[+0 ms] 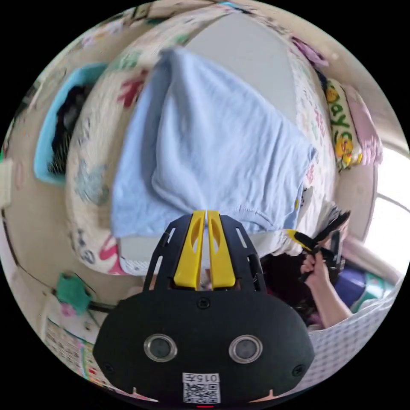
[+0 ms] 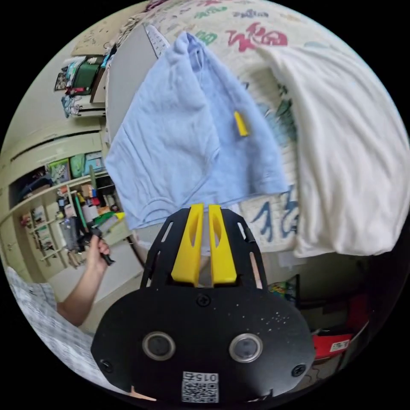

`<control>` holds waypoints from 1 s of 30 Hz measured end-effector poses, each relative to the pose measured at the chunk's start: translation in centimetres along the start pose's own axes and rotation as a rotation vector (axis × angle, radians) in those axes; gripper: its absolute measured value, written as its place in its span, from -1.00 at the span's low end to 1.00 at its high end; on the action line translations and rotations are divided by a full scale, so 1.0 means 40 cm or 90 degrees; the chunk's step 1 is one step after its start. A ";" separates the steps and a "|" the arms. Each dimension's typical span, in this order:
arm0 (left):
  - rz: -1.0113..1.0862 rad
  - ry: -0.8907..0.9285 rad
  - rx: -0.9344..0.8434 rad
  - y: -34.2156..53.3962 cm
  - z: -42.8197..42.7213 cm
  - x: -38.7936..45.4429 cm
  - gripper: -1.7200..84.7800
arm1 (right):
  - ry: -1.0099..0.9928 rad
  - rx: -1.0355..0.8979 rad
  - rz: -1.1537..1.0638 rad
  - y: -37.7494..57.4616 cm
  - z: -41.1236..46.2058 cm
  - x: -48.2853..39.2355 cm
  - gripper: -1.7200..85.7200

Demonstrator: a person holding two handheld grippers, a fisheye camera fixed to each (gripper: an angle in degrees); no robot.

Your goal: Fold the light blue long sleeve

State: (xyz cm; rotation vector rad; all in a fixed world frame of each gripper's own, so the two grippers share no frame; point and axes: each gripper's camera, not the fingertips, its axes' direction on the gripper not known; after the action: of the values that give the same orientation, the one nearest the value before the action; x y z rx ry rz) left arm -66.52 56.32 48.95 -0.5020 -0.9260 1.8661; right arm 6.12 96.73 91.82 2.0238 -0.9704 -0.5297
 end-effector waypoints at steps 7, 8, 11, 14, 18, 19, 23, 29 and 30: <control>0.345 0.009 0.108 -0.300 -0.037 0.504 -0.83 | 0.102 0.096 -0.016 -0.057 -0.079 0.139 -0.72; 0.383 0.025 0.108 -0.357 -0.013 0.593 -0.82 | 0.090 0.110 -0.012 -0.073 -0.072 0.159 -0.72; 0.449 0.035 0.042 -0.488 0.080 0.800 -0.77 | 0.090 0.090 0.011 -0.107 -0.016 0.206 -0.69; 0.477 0.010 -0.028 -0.576 0.179 0.950 -0.69 | 0.056 0.062 0.026 -0.113 0.050 0.244 -0.70; 0.503 -0.115 -0.145 -0.616 0.314 1.042 -0.69 | 0.068 0.065 0.038 -0.110 0.080 0.271 -0.81; 0.513 -0.165 -0.156 -0.618 0.338 1.055 -0.74 | 0.058 0.056 0.039 -0.112 0.087 0.283 -0.86; 0.503 -0.133 -0.138 -0.631 0.306 1.067 -0.88 | 0.003 0.078 0.034 -0.087 0.087 0.326 -0.93; 0.551 0.002 -0.038 -0.630 0.150 1.076 -0.92 | -0.022 0.165 0.013 -0.037 -0.044 0.402 -0.95; 0.555 0.031 -0.027 -0.632 0.127 1.077 -0.92 | -0.013 0.178 0.010 -0.032 -0.066 0.406 -0.96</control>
State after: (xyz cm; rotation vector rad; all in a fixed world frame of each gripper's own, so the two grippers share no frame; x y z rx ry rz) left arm -75.08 99.05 73.89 -1.0952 -0.7655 2.5841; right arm 18.40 85.71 91.92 2.2581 -1.1223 -0.4256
